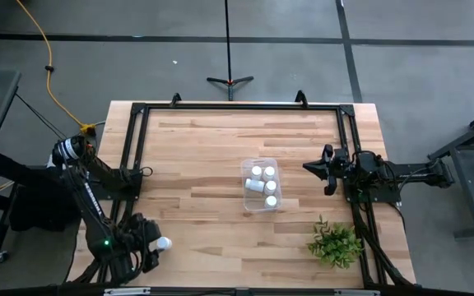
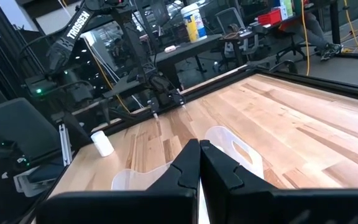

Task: Pick and place pill bottles into a basket
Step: Put the pill bottle into the bin

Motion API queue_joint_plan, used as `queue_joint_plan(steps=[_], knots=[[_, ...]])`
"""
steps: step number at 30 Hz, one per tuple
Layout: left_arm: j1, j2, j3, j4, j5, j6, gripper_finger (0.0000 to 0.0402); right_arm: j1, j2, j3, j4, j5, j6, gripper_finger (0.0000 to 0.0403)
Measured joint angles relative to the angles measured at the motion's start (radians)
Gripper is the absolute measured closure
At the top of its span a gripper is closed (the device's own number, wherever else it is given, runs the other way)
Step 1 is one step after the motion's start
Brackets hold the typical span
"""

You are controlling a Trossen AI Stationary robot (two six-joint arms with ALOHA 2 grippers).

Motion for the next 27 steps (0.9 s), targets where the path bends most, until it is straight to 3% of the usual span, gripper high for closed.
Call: queue_joint_plan(steps=[8, 27], knots=[[0.0, 0.0, -0.069, 0.119, 0.003, 0.017, 0.0041, 0.0, 0.0, 0.0, 0.0, 0.004, 0.0, 0.0403], [0.001, 0.006, -0.077, 0.176, -0.003, 0.034, 0.0097, 0.0, 0.0, 0.0, 0.002, 0.009, 0.0, 0.0403]])
